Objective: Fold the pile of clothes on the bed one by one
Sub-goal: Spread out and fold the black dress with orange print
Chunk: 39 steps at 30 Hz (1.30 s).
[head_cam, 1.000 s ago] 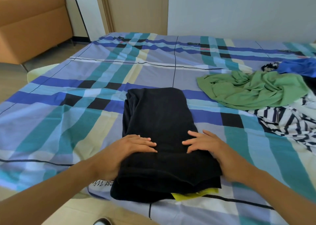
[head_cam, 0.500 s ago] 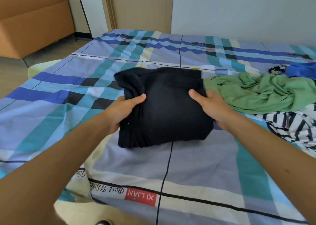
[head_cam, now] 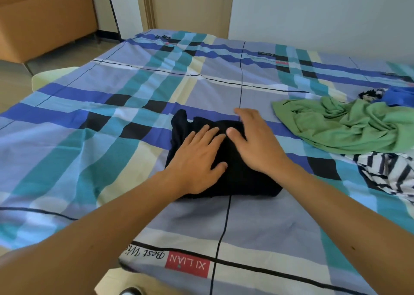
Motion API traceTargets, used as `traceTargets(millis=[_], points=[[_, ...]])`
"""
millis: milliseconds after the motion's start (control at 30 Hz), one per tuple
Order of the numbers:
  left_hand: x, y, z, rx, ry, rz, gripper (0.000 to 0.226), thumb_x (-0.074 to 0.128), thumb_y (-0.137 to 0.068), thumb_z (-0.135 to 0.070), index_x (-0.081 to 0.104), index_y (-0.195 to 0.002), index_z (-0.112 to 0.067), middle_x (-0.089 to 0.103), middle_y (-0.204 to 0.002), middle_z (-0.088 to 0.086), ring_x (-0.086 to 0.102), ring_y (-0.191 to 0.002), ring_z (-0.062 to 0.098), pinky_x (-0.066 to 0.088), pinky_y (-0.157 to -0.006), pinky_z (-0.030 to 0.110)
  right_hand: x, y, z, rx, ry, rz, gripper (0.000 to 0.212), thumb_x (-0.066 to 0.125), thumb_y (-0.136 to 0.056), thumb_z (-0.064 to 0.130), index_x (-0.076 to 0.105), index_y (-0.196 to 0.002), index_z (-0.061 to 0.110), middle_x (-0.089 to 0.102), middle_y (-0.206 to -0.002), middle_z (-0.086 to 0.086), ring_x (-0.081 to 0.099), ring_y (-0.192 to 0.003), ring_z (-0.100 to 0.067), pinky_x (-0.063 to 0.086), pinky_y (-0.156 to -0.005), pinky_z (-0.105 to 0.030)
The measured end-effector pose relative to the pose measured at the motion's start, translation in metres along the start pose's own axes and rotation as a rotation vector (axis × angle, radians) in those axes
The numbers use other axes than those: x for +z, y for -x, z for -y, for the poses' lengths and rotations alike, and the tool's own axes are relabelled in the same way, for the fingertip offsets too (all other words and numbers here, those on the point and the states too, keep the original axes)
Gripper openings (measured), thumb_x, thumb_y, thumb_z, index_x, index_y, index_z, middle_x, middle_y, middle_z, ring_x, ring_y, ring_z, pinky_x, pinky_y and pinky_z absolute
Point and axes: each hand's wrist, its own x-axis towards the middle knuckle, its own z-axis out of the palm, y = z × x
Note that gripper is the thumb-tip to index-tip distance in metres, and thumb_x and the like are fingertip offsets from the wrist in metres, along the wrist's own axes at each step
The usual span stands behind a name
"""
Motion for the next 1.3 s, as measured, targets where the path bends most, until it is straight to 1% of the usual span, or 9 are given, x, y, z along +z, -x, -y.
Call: traceTargets(millis=[167,267,367,433,500,633,867,1167,1300], points=[[0.013,0.003,0.030,-0.257,-0.005,0.297,0.121,0.013,-0.062,-0.096,-0.004,-0.159,-0.026,-0.010,-0.167,-0.003,-0.014,-0.153,0.017,0.000,-0.123,0.053,0.044,0.023,-0.024,0.127,0.227,0.415,0.067,0.018,-0.098,0.067,0.008,-0.159,0.038,-0.003,-0.168,0.004,-0.009,-0.154,-0.018,-0.006,-0.123,-0.052],[0.012,0.016,0.040,-0.357,0.072,0.339,0.110,0.023,-0.073,-0.093,-0.007,-0.158,-0.031,-0.014,-0.166,-0.004,-0.014,-0.153,0.016,0.007,-0.124,0.052,0.045,0.025,-0.031,0.202,0.261,0.404,0.074,0.014,-0.094,0.074,0.003,-0.158,0.040,-0.007,-0.168,0.007,-0.012,-0.154,-0.018,-0.009,-0.121,-0.054],[0.008,0.028,0.039,-0.482,0.040,0.191,0.090,0.031,-0.087,-0.079,0.008,-0.158,-0.029,0.013,-0.163,0.011,0.017,-0.149,0.033,0.031,-0.114,0.051,0.040,0.025,-0.030,0.292,0.246,0.389,0.076,0.016,-0.093,0.076,0.006,-0.159,0.039,-0.009,-0.168,0.007,-0.012,-0.154,-0.021,-0.005,-0.121,-0.058],[0.003,0.035,0.036,-0.585,0.100,0.053,0.083,0.043,-0.088,-0.072,0.026,-0.147,-0.017,0.045,-0.132,0.017,0.048,-0.125,0.037,0.046,-0.091,0.046,0.039,0.032,-0.031,0.364,0.191,0.335,0.075,0.022,-0.094,0.075,0.010,-0.158,0.039,-0.007,-0.168,0.002,-0.007,-0.154,-0.025,0.003,-0.122,-0.056],[-0.002,0.039,0.031,-0.670,0.326,0.007,0.077,0.058,-0.088,-0.062,0.034,-0.137,-0.007,0.053,-0.111,0.007,0.058,-0.111,0.034,0.044,-0.080,0.038,0.037,0.041,-0.030,0.428,0.126,0.244,0.072,0.032,-0.095,0.070,0.017,-0.158,0.038,0.004,-0.167,-0.008,0.007,-0.153,-0.031,0.014,-0.122,-0.052],[-0.006,0.043,0.017,-0.683,0.733,0.013,0.086,0.078,-0.078,-0.050,0.034,-0.143,-0.015,0.053,-0.134,0.001,0.054,-0.123,0.023,0.048,-0.097,0.034,0.022,0.053,-0.027,0.469,-0.042,0.124,0.059,0.057,-0.095,0.050,0.039,-0.149,0.036,0.044,-0.145,-0.014,0.044,-0.132,-0.034,0.038,-0.107,-0.044],[-0.027,0.035,0.014,-0.721,1.060,0.031,0.087,0.082,-0.078,-0.027,0.031,-0.149,-0.024,0.048,-0.144,0.001,0.051,-0.127,0.026,0.048,-0.105,0.046,-0.023,0.057,-0.025,0.592,-0.677,0.241,0.030,0.072,-0.087,0.021,0.069,-0.110,0.041,0.063,-0.128,-0.001,0.066,-0.106,-0.024,0.054,-0.091,-0.040],[-0.130,0.060,0.088,-0.751,0.754,-0.471,0.062,0.067,-0.058,-0.035,0.062,-0.120,-0.029,0.068,-0.105,-0.006,0.066,-0.095,0.018,0.056,-0.082,0.035,0.005,0.011,0.088,0.386,-1.047,0.121,0.035,0.062,-0.093,0.015,0.069,-0.117,0.040,0.061,-0.128,0.006,0.062,-0.111,-0.017,0.052,-0.074,-0.030],[-0.151,0.091,0.153,-0.935,0.553,-0.673,0.042,0.065,-0.059,-0.035,0.066,-0.101,-0.034,0.063,-0.081,-0.016,0.064,-0.091,0.020,0.055,-0.085,0.037,0.059,-0.016,0.158,0.280,-1.133,0.125,0.039,0.068,-0.089,0.014,0.066,-0.116,0.041,0.058,-0.129,0.005,0.062,-0.111,-0.015,0.057,-0.087,-0.035]])
